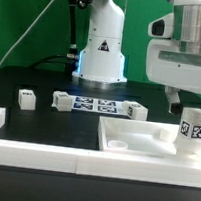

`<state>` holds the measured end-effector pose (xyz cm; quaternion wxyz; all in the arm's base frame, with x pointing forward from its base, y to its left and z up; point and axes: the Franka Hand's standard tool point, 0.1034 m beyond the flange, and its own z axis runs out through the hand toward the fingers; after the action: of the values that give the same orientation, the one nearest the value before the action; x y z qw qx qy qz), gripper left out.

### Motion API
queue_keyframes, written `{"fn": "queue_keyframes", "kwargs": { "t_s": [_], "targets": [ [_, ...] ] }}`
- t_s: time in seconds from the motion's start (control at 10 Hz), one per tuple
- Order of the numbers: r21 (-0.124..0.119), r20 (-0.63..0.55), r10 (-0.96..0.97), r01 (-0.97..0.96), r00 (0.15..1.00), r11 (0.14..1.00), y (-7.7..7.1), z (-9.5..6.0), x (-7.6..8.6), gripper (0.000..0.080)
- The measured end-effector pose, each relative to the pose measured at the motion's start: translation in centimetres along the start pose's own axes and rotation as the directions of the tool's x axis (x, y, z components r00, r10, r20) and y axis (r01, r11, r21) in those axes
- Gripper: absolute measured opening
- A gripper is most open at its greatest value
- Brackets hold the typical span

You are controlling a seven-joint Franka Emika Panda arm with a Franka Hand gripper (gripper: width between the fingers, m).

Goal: Assemble one leg

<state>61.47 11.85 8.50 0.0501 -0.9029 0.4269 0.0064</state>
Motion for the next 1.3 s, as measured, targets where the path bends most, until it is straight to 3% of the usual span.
{"fn": "queue_keyframes", "kwargs": {
  "t_s": [0.3,0.5,0.8,0.9,1.2,1.3],
  "targets": [
    [-0.023,-0.012,-0.389,0.389,0.921,0.921,-0.02,0.26,-0.15,0.0649],
    [-0.040,-0.035,-0.580,0.579,0.814,0.814,-0.27,0.31,-0.11,0.0649],
    [-0.084,-0.051,-0.780,0.775,0.624,0.626,-0.72,0.33,-0.36,0.0649],
    [-0.089,-0.043,-0.830,0.825,0.556,0.558,-0.55,0.29,-0.05,0.0649],
    [-0.090,-0.042,-0.840,0.835,0.542,0.543,-0.53,0.29,-0.01,0.0635],
    [-0.090,-0.042,-0.840,0.835,0.542,0.543,-0.53,0.29,-0.01,0.0444]
  ]
}}
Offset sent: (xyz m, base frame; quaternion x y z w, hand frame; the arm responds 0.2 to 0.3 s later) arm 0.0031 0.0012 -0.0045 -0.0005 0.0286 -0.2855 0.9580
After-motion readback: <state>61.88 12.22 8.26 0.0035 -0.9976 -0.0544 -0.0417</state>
